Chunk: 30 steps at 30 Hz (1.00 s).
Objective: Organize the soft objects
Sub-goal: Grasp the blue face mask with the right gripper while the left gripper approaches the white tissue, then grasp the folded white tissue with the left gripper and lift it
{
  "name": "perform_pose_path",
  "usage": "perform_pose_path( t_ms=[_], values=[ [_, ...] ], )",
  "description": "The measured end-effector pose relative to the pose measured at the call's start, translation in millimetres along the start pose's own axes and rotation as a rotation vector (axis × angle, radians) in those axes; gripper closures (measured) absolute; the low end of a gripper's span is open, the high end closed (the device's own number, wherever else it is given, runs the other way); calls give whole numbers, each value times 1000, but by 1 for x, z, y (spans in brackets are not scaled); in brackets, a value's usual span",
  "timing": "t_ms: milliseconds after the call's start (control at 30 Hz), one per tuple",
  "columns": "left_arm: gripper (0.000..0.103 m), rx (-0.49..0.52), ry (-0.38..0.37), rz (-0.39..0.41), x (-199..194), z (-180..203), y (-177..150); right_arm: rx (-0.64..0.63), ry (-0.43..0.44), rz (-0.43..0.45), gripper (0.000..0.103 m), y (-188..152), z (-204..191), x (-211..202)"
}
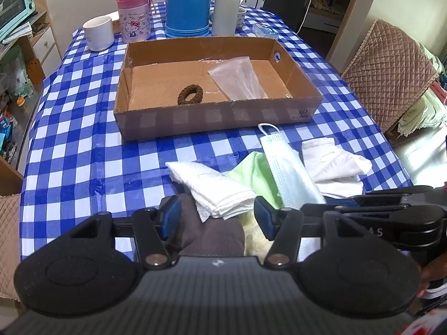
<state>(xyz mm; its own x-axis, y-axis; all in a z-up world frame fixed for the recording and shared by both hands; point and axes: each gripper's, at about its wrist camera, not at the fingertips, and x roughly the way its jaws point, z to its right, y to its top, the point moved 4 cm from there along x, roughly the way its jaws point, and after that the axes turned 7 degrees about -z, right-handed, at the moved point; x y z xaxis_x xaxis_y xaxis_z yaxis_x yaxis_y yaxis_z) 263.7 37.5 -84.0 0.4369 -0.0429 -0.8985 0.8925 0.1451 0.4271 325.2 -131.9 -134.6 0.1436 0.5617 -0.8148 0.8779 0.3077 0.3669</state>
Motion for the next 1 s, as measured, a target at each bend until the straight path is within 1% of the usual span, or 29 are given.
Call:
perform_pose_path(
  t_ms=[67, 133, 267, 367, 567, 700, 767, 867, 933, 1000],
  values=[
    [46, 6, -3, 4, 0, 1, 1, -4, 10, 1, 92, 1, 0, -5],
    [41, 9, -3, 5, 1, 2, 2, 1, 26, 14, 93, 1, 0, -13],
    [41, 22, -2, 3, 5, 4, 4, 9, 27, 45, 94, 2, 2, -28],
    [38, 41, 16, -1, 9, 6, 6, 36, 25, 59, 94, 2, 7, -39],
    [37, 63, 35, -22, 24, 8, 17, 71, 0, 102, 94, 6, 21, -60],
    [37, 51, 24, -68, 39, 8, 27, 91, -23, 128, 94, 12, 31, -67],
    [37, 54, 39, -96, 50, 10, 30, 97, -29, 132, 94, 15, 36, -68],
    [37, 59, 77, -127, 64, 10, 31, 98, -30, 134, 94, 19, 40, -66],
    [38, 58, 78, -130, 67, 8, 28, 94, -28, 132, 94, 22, 42, -65],
    [41, 41, 68, -131, 67, 4, 23, 89, -24, 129, 94, 23, 42, -63]
  ],
)
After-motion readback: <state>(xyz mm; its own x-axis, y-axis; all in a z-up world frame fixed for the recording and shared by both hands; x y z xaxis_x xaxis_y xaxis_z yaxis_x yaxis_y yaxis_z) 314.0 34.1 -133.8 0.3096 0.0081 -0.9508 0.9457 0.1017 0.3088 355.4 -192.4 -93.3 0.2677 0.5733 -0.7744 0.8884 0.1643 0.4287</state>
